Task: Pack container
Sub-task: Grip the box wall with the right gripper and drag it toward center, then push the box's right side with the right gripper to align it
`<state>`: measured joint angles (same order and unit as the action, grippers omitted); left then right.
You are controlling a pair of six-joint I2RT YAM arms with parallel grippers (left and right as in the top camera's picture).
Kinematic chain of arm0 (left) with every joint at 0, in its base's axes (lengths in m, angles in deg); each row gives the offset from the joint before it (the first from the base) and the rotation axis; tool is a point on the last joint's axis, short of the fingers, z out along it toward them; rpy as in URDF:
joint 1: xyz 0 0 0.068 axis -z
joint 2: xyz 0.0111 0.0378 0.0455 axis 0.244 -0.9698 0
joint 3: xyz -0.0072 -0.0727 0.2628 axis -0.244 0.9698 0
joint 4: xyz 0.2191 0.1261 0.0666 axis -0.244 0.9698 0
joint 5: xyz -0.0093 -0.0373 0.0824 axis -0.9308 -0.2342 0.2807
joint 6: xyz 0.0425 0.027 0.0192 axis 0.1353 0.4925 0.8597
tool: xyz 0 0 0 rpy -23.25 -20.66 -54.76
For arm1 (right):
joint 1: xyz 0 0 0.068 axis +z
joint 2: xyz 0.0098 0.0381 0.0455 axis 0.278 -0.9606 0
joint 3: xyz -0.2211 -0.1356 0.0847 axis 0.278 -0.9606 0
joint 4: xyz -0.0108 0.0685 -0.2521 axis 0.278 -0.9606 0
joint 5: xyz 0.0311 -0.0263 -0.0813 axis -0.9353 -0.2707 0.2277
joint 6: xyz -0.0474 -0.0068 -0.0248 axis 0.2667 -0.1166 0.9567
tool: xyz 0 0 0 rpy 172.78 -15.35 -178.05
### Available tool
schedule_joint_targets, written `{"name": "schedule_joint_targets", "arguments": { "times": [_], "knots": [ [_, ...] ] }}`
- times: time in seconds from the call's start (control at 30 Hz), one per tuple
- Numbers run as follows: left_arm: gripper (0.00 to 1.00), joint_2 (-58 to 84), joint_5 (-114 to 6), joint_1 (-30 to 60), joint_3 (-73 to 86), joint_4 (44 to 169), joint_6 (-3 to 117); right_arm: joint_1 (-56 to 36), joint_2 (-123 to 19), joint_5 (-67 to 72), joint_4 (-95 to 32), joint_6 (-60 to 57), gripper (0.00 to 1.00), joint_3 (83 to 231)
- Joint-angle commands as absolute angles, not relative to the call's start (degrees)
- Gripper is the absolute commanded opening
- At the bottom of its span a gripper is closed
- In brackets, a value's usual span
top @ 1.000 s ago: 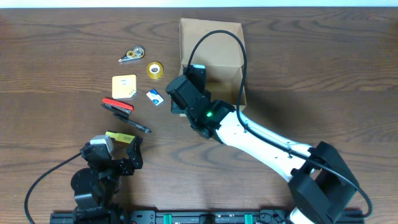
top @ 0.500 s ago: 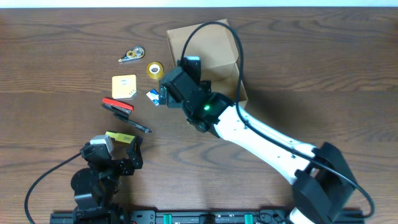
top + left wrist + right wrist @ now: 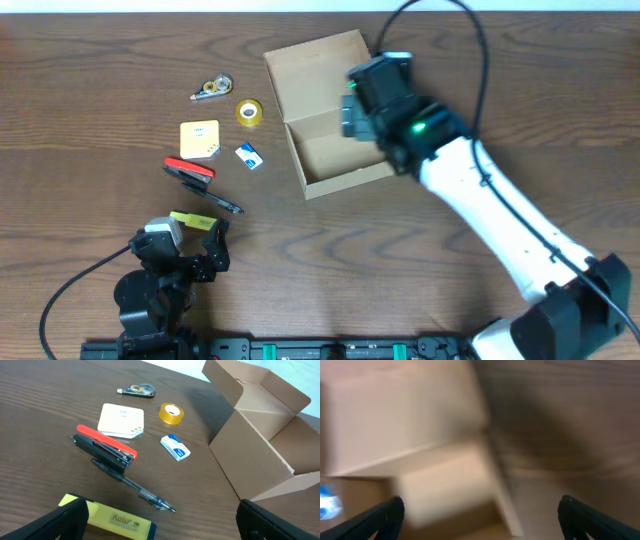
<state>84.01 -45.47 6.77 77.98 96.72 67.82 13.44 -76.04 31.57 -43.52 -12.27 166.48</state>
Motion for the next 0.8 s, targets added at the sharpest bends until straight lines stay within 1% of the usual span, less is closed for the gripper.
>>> {"name": "schedule_joint_targets", "arguments": {
  "times": [0.0,0.07,0.13,0.17,0.23,0.33,0.43,0.57,0.63,0.7,0.77],
  "knots": [
    [0.95,84.4,-45.3,6.7,79.1,96.7,67.6,8.9,-76.0,28.3,-44.8,-3.9,0.96,166.7],
    [0.95,84.4,-45.3,6.7,79.1,96.7,67.6,6.1,-76.3,22.5,-44.9,0.8,0.91,166.5],
    [0.95,84.4,-45.3,6.7,79.1,96.7,67.6,3.8,-77.0,16.5,-44.8,4.9,0.89,166.5],
    [0.95,84.4,-45.3,6.7,79.1,96.7,67.6,2.8,-77.5,13.5,-44.9,7.2,0.85,166.5],
    [0.95,84.4,-45.3,6.7,79.1,96.7,67.6,1.6,-78.5,9.4,-44.9,10.6,0.83,166.2],
    [0.95,84.4,-45.3,6.7,79.1,96.7,67.6,1.3,-80.2,3.3,-44.9,16.3,0.75,165.4],
    [0.95,84.4,-45.3,6.7,79.1,96.7,67.6,1.7,-81.9,3.3,-44.6,18.2,0.77,164.4],
    [0.95,84.4,-45.3,6.7,79.1,96.7,67.6,1.7,-84.6,4.8,-44.3,18.3,0.75,163.3],
    [0.95,84.4,-45.3,6.7,79.1,96.7,67.6,1.7,-86.4,4.8,-44.3,18.3,0.67,163.3],
    [0.95,84.4,-45.3,6.7,79.1,96.7,67.6,1.7,-88.0,4.7,-44.3,18.2,0.45,163.3],
    [0.95,84.4,-45.3,6.7,79.1,96.7,67.6,1.7,-89.0,4.7,-44.2,17.2,0.31,163.3]
  ]
}}
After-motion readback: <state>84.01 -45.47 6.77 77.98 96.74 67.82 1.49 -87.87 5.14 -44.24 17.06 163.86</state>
